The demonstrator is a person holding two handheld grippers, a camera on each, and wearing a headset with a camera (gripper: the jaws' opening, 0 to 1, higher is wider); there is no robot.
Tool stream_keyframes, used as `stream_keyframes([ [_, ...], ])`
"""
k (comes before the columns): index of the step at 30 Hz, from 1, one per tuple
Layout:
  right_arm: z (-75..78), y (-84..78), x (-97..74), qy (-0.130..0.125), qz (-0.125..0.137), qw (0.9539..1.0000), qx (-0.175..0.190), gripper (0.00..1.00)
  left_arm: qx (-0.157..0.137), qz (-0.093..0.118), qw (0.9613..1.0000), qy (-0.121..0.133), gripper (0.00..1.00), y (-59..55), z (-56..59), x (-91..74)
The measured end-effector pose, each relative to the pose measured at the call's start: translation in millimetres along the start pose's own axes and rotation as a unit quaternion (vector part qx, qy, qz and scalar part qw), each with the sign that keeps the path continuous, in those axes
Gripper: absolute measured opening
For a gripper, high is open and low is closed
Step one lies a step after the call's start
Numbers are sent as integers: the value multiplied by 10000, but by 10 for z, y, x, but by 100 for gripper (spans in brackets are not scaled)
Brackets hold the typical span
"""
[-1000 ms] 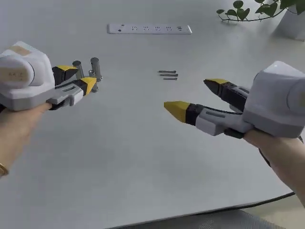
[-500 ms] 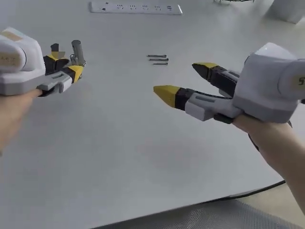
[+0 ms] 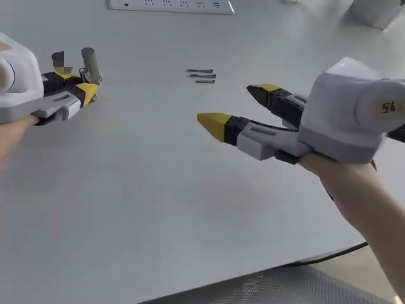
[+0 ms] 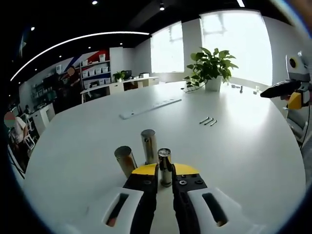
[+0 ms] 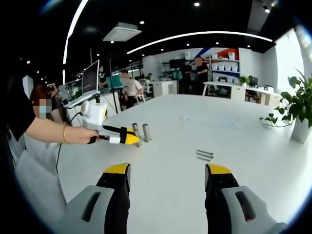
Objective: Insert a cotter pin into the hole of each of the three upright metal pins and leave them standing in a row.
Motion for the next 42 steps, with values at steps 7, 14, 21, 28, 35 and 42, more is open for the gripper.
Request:
stream_keyframes([
  [7,-21,4,-9,-55,10,9999,104,57,123,14,9999,-101,7,6,-11,7],
  [14,-39,-8,-19,-30,-25,9999,99,57,286,25,9995,-162,7,14,13,10],
  [21,-61,-9,-49,-7,-25,10000,76,57,321,39,9992,-245,7,65,148,-17],
  [28,-67,-6,-94,-3,-1,10000,44,57,320,-27,9986,-410,7,95,409,-13],
  [35,-46,-27,-120,-9,-2,10000,31,57,289,19,9978,-589,7,126,683,2],
  [42,-8,-62,-146,-44,-30,10000,67,56,238,85,9970,-735,7,125,923,23],
])
Point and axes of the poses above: the centre of the closed fingertips' face, and the gripper's own axes: x roughly forward along the fingers, z roughly to its right, y roughly out of its top, the point moved 10 cm from there along -x, roughly backward along the fingers, and after that the axes turned 14 degrees about -z, right-handed, at the moved point
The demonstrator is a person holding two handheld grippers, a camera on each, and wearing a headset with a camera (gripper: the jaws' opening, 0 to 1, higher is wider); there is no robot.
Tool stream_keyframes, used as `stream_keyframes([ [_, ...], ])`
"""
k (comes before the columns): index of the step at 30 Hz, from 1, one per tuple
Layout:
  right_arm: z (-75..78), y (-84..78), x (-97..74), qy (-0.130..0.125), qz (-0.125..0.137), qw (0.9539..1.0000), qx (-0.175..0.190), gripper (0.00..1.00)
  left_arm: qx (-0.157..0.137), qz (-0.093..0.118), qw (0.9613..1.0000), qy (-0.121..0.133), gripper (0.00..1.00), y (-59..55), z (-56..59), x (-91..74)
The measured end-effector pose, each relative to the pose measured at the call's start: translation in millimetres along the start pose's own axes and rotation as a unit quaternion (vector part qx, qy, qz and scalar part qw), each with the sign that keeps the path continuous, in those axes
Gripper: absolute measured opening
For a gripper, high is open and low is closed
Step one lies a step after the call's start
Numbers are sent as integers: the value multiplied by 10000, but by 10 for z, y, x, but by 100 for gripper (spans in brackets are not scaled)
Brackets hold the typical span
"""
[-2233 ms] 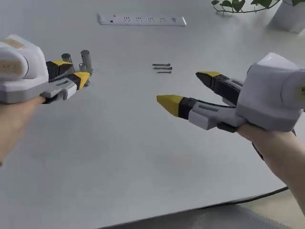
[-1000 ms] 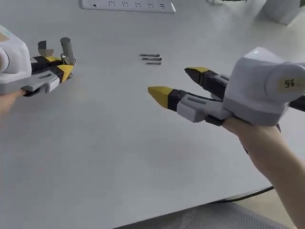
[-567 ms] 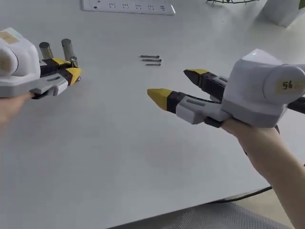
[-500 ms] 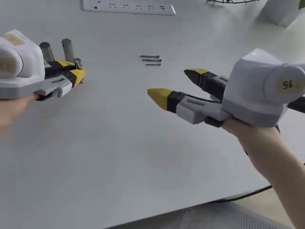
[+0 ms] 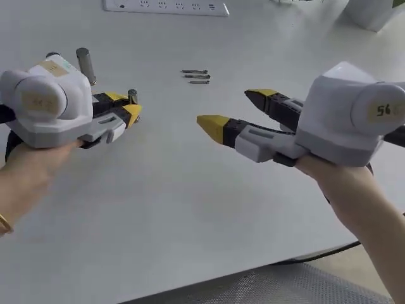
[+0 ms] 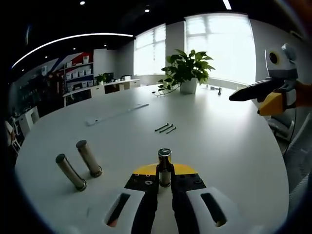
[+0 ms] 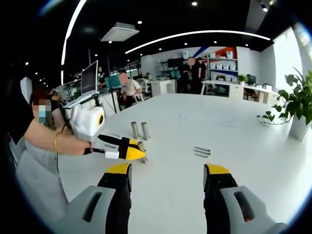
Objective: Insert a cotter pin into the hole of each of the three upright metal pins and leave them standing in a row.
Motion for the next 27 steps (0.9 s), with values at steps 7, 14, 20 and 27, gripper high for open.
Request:
stream_keyframes([
  [7,26,-24,-7,-25,-23,10000,35,55,34,2,10000,-85,7,-44,110,39],
  [14,42,-47,7,-10,-29,10000,59,55,107,45,9999,-121,7,-35,131,58],
  [20,39,-60,19,7,-36,10000,71,55,53,65,9999,-132,7,-43,126,56],
  [27,29,-58,18,10,-42,10000,55,55,63,-10,9999,-116,10,-64,131,63],
])
Point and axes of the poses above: the centre of the closed fingertips' face, and the gripper's own axes: x roughly forward along the fingers, z roughly to its right, y roughly out of its top, the point moved 10 cm from there along -x, roughly backward along the fingers, and after that the axes turned 14 degrees about -z, right-handed, at the moved point
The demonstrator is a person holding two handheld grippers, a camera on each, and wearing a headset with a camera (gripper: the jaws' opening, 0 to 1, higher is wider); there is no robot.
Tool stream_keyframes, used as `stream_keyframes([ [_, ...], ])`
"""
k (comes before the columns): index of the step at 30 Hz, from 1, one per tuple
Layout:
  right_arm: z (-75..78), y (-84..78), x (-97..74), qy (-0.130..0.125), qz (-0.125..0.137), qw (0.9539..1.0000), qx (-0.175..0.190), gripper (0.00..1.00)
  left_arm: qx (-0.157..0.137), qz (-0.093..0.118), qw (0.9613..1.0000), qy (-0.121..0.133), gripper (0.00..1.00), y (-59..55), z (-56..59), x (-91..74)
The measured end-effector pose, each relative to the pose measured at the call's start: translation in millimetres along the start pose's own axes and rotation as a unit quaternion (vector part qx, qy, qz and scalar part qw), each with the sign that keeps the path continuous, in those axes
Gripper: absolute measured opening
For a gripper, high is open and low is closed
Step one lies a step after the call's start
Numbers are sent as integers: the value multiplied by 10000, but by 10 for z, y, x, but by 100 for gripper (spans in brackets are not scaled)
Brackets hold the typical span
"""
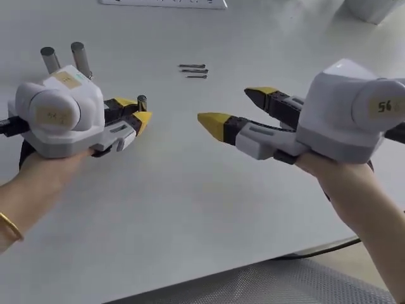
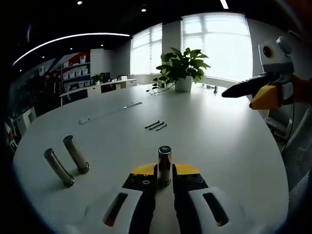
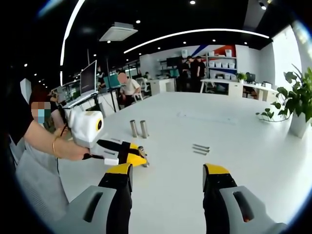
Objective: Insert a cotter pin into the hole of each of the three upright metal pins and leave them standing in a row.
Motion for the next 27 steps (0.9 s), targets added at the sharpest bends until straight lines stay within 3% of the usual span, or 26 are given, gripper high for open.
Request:
stream_keyframes([
  [7,21,17,8,18,-63,10000,-63,54,23,-3,10000,5,14,4,-7,-21],
  [11,58,43,15,25,-190,9996,-183,52,7,-5,10000,5,22,18,-34,-82],
  [16,169,135,68,-122,-363,9976,-579,50,45,-50,10000,-63,30,11,-60,-185],
  [20,262,208,162,-4,-356,9979,-532,48,-101,-84,9999,-27,35,-4,-99,-289],
  [24,351,268,246,-17,-496,9962,-709,45,-254,-58,9997,-21,42,-3,-131,-384],
  [27,452,351,321,110,-591,9954,-746,42,-310,-66,9995,-29,48,-6,-135,-430],
])
Point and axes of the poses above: the centre of the closed fingertips' face, and the gripper's own axes: x roughly forward along the fingers, z roughly to its right, y roughly out of its top, the point moved 10 cm from there along -x, roughly backward along the fingers, and after that the axes turned 14 degrees about -z, right-handed, at the moved point
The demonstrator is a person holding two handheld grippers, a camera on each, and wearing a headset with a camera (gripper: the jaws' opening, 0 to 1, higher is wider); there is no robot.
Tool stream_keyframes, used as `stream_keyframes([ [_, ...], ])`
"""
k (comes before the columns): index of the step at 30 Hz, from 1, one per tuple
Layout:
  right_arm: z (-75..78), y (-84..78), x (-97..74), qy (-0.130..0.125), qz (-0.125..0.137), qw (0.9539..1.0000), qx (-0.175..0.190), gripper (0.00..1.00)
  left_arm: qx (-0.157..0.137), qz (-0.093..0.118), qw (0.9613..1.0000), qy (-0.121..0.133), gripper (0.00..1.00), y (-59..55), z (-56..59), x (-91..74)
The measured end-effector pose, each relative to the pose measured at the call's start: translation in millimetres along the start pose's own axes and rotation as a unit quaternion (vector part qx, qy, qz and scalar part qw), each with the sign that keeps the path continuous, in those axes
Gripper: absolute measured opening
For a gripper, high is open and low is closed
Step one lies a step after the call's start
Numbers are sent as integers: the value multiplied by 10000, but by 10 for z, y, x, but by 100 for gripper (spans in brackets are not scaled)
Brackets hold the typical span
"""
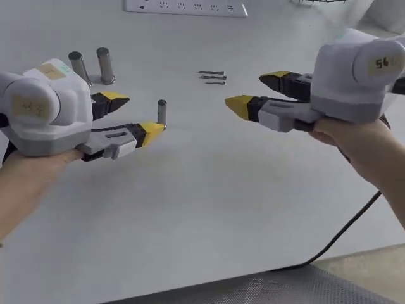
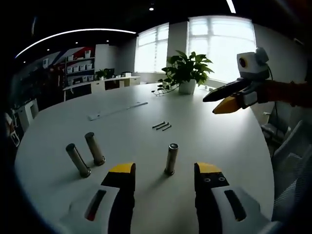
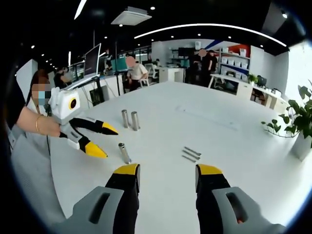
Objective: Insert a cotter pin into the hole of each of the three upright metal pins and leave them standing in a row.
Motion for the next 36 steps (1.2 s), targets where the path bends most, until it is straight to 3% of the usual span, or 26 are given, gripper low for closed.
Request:
stream_keyframes([
  [4,158,76,95,130,-236,9993,-257,33,18,-17,10000,-18,55,17,17,-59],
  [13,444,241,338,411,-552,9962,-525,27,32,-78,10000,33,65,22,27,-170],
  [16,486,281,454,601,-808,9910,-879,22,39,-73,9999,104,69,30,25,-195],
  [20,521,307,592,701,-919,9887,-958,20,0,-53,9998,169,70,34,34,-225],
  [23,562,297,668,756,-1137,9830,-1227,20,46,-60,9997,222,72,38,43,-251],
  [27,653,323,846,833,-1274,9802,-1269,18,29,-106,9994,342,72,36,33,-278],
  [36,624,265,981,975,-1686,9690,-1522,14,99,-137,9992,368,66,15,30,-305],
])
Point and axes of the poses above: the centre of the closed fingertips' face, and the gripper's own axes: x roughly forward along the fingers, z roughly to its right, y roughly out of its top, the point moved 10 cm from there along -x, roughly backward along the fingers, and after that the axes turned 14 degrees about -z, right-handed, at the moved point
